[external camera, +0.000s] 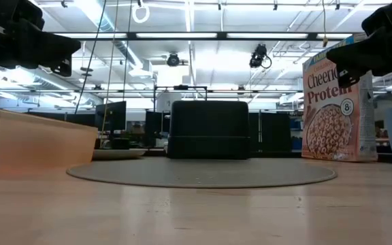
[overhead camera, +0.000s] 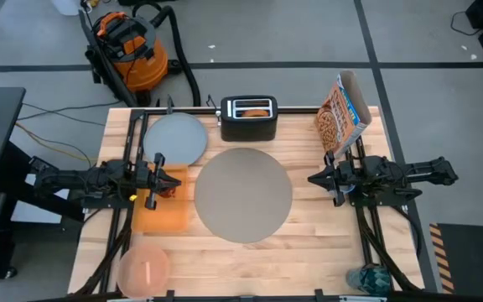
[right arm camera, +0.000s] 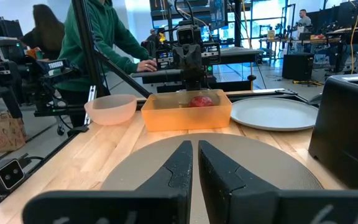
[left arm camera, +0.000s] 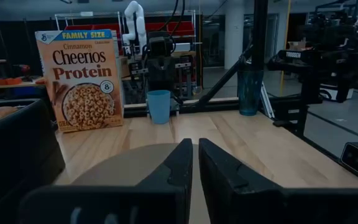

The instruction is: Arrange a breakfast setting

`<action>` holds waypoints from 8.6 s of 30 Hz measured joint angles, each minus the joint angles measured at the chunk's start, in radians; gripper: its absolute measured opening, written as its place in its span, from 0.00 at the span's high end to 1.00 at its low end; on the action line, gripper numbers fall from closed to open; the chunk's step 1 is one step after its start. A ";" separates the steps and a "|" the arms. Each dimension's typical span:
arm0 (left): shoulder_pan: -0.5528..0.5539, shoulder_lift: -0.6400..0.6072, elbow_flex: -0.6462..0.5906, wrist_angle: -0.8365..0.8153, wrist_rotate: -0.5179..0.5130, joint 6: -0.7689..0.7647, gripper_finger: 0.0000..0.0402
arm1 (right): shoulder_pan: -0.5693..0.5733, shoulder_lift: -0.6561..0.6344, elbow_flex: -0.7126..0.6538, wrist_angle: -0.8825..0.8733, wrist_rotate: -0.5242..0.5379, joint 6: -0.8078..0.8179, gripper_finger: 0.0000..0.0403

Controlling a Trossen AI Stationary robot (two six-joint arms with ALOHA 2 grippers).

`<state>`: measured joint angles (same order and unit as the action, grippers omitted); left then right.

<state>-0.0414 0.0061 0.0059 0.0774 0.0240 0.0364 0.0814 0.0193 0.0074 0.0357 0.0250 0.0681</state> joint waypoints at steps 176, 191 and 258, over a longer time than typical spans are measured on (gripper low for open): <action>0.000 0.000 0.000 0.000 0.000 0.000 0.91 | 0.081 0.675 0.547 -0.086 0.082 -0.013 0.92; 0.000 0.000 0.000 0.028 -0.091 -0.007 0.91 | 0.077 1.055 0.731 0.167 0.144 0.066 0.92; 0.451 1.747 1.107 -0.890 -0.183 -0.574 0.67 | -0.023 1.336 1.270 -0.457 0.166 0.359 0.57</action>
<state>0.4097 1.7527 1.1130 -0.8127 -0.1586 -0.5372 0.0589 1.3556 1.2774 -0.4217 0.1909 0.4267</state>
